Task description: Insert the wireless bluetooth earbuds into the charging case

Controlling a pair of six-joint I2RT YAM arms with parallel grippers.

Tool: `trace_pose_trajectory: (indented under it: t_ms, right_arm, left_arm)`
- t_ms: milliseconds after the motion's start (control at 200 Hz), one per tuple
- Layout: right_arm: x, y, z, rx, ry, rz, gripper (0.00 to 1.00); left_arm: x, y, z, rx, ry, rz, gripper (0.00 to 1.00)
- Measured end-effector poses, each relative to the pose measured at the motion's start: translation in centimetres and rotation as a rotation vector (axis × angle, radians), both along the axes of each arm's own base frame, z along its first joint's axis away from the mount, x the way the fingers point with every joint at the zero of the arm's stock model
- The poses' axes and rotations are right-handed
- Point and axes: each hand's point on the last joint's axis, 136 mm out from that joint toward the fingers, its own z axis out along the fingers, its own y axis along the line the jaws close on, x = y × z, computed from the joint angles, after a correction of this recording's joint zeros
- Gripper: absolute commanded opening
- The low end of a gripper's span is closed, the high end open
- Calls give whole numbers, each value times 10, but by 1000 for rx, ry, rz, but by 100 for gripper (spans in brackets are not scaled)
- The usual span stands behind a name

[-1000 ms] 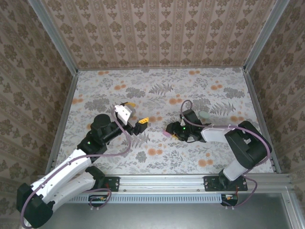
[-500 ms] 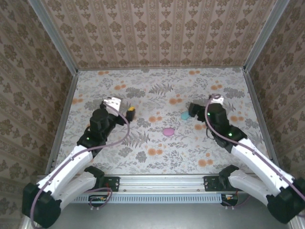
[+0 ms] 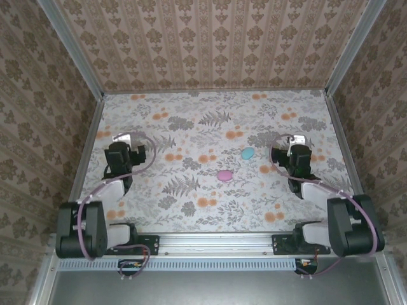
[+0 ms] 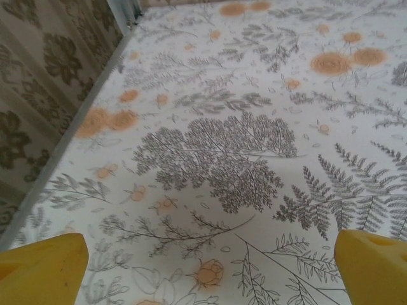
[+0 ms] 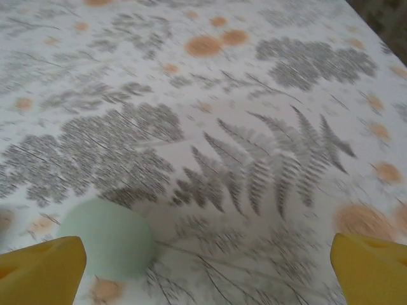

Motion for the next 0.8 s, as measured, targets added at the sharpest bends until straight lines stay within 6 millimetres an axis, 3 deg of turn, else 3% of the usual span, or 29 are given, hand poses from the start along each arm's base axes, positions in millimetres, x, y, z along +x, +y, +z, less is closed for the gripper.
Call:
trace_pose_trajectory:
  t_ms: [85, 175, 300, 365, 555, 800]
  right_arm:
    - [12, 7, 7, 4, -59, 53, 100]
    - [23, 10, 10, 9, -115, 90, 100]
    - [23, 15, -14, 16, -93, 126, 100]
    - [23, 13, -15, 15, -91, 112, 100]
    - [30, -5, -3, -9, -125, -2, 100]
    - [29, -8, -2, -31, -126, -37, 100]
  left_arm:
    - [3, -7, -18, -8, 12, -41, 100]
    - [9, -12, -21, -18, -19, -75, 100]
    - [20, -12, -25, -22, -68, -91, 100]
    - [19, -9, -31, -17, -54, -76, 100]
    - [22, -4, -26, 3, -75, -42, 100]
    - [22, -1, -24, 12, -83, -25, 100]
